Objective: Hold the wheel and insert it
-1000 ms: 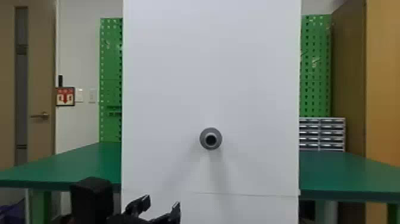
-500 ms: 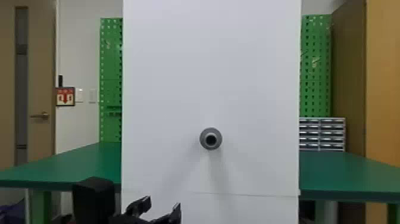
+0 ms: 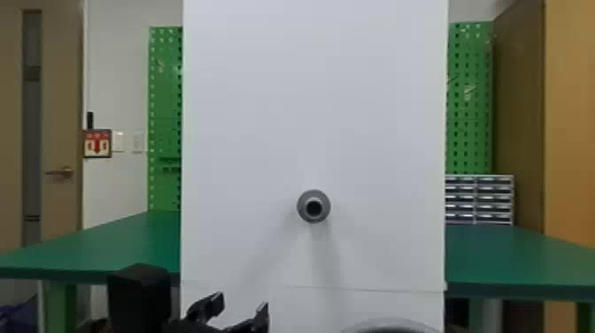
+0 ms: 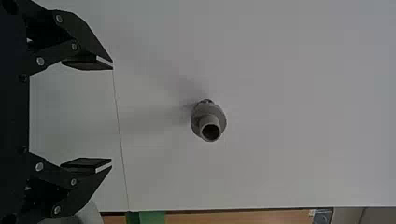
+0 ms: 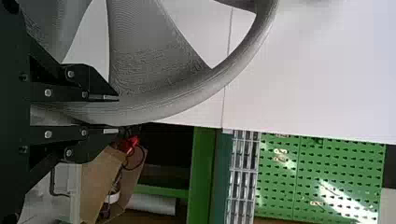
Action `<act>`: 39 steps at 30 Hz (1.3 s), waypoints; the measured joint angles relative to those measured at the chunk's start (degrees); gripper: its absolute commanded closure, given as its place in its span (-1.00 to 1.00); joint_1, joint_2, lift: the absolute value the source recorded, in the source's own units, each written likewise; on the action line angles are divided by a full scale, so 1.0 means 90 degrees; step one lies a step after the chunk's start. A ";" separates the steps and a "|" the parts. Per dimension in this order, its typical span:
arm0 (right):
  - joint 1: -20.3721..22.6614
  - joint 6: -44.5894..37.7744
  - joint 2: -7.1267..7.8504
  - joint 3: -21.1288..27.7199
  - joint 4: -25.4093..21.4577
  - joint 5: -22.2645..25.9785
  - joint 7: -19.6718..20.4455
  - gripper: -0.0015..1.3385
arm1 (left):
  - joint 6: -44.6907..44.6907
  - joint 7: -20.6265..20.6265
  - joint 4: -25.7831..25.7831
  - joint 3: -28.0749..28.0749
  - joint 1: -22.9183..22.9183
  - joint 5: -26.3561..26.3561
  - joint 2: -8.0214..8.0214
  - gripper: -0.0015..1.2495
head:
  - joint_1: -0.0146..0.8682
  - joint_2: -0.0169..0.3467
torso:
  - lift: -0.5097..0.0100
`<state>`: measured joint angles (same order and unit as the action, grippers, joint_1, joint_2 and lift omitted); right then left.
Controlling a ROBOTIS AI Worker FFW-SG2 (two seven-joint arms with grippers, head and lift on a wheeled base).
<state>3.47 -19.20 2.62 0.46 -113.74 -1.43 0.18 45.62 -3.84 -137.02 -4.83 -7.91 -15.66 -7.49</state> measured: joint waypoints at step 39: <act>-0.2312 -0.4850 0.0224 0.0527 -0.1923 0.0709 -0.0001 0.68 | 0.0243 0.0133 0.0000 -0.0099 -0.0087 0.0035 -0.0007 -0.19 | -0.96 -0.27 | -0.88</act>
<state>-17.34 -62.85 4.63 5.20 -131.05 4.95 0.18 47.80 -2.65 -137.02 -5.73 -8.69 -15.34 -7.56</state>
